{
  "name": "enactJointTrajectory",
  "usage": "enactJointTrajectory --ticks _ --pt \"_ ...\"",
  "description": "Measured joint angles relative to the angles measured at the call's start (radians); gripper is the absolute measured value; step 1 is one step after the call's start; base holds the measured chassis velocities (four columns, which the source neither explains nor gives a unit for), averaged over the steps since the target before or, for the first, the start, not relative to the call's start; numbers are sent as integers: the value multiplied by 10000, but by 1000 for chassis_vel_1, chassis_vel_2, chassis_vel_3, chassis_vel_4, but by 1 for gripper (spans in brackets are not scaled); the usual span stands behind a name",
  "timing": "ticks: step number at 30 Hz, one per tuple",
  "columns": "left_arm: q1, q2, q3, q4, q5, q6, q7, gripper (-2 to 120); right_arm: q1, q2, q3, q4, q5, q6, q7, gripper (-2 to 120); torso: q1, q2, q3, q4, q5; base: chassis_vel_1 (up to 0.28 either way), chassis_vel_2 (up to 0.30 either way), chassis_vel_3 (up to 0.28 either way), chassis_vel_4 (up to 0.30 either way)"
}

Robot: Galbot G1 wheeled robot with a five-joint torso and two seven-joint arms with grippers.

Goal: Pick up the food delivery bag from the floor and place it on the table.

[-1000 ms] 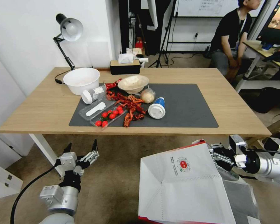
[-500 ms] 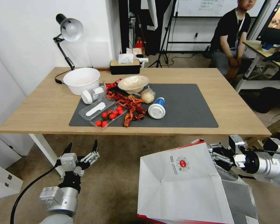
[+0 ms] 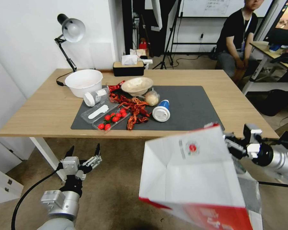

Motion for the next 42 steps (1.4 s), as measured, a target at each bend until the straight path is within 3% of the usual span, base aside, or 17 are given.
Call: enactJointTrajectory --ticks 7,16,18,20,22,23,26,42 --pt "-52 2 9 81 -40 2 -26 100 -14 -425 1141 743 2485 33 1977 0 -9 -19 -11 0 0 0 0 0 0" --pt "-78 5 -5 171 -45 -140 -102 100 379 -769 1776 1076 3765 721 3967 0 -12 -27 -16 -1 -1 0 0 0 0" --pt "-78 0 1 197 -45 -152 -94 100 890 -899 1628 1138 4008 1358 5303 0 -13 -29 -18 -1 -2 0 0 0 0" --pt "-77 0 8 211 -44 -152 -81 100 1136 -942 1448 1144 4061 1557 5732 0 -14 -30 -18 -3 -1 0 0 0 0" --pt "-84 8 23 228 -23 -152 -45 100 2013 -1067 866 1137 4130 2093 7427 0 -13 -33 -18 2 0 0 0 0 0" --pt "-84 8 23 228 -23 -152 -45 100 2013 -1067 866 1137 4130 2093 7427 0 -13 -33 -18 2 0 0 0 0 0" --pt "-100 4 22 228 -17 -152 -32 100 2841 -1120 351 995 4140 2411 9275 0 -14 -36 -20 1 1 0 0 0 0" --pt "18 -6 10 344 219 -157 -43 100 3401 -760 -127 223 3910 2370 12283 0 -18 -41 -24 0 2 0 0 0 0"
